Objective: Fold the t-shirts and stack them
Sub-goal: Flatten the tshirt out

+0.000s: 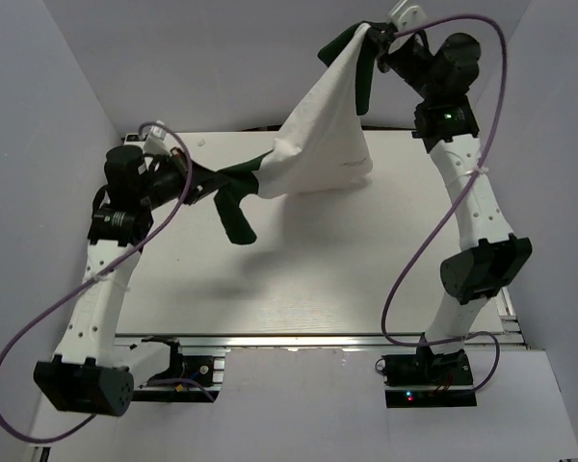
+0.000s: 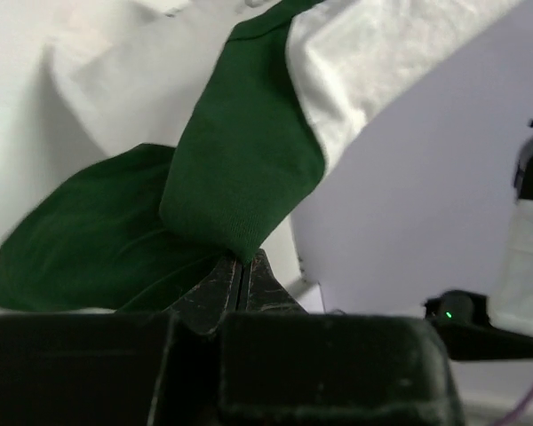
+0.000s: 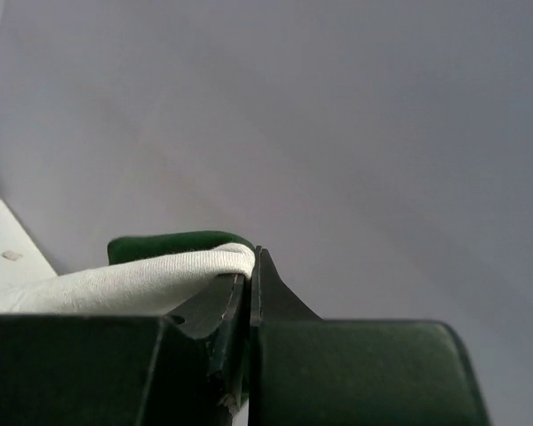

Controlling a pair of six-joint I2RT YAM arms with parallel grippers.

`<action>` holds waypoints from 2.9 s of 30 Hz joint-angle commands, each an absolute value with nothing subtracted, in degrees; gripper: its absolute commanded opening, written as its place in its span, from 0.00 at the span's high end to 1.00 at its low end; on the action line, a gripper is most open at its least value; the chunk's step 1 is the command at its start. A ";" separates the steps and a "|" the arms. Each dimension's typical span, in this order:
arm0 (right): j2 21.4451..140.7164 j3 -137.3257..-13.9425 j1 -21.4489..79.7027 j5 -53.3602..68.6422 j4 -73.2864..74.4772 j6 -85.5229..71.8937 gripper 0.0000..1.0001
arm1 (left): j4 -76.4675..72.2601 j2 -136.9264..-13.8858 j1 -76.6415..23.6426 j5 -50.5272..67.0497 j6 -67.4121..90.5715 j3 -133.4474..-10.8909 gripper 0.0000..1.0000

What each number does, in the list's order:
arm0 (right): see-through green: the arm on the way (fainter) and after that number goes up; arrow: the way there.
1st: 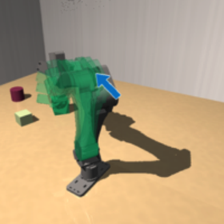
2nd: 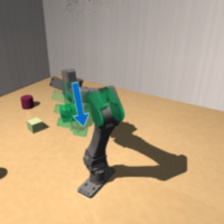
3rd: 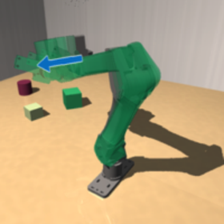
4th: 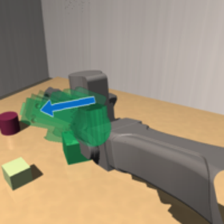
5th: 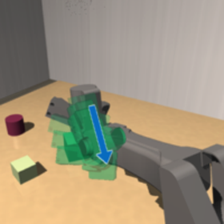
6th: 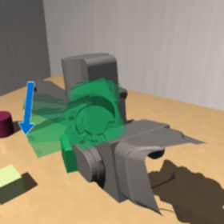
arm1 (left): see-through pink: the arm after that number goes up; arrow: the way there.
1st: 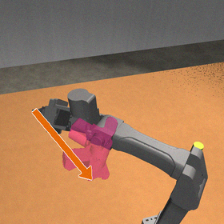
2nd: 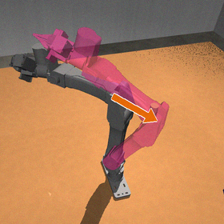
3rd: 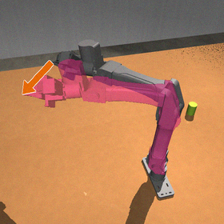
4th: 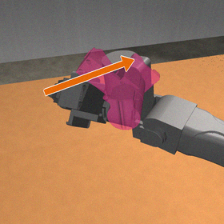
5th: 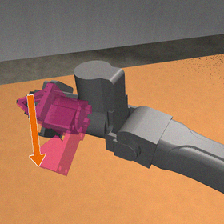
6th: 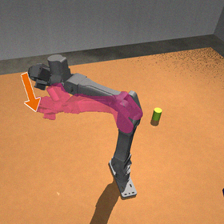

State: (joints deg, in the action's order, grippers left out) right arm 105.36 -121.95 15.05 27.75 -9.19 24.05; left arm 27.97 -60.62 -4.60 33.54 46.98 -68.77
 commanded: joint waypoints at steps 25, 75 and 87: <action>100.63 -110.76 14.66 31.46 -10.29 23.19 1.00 | 24.86 -61.37 -26.37 16.91 49.97 -68.40 1.00; 111.79 -72.86 28.56 30.41 -4.75 35.86 0.85 | 16.53 -97.01 -15.29 24.51 27.97 -78.83 0.37; 116.02 -79.01 26.81 30.06 11.07 36.48 0.77 | 17.31 -106.08 -15.21 29.70 19.34 -86.05 0.37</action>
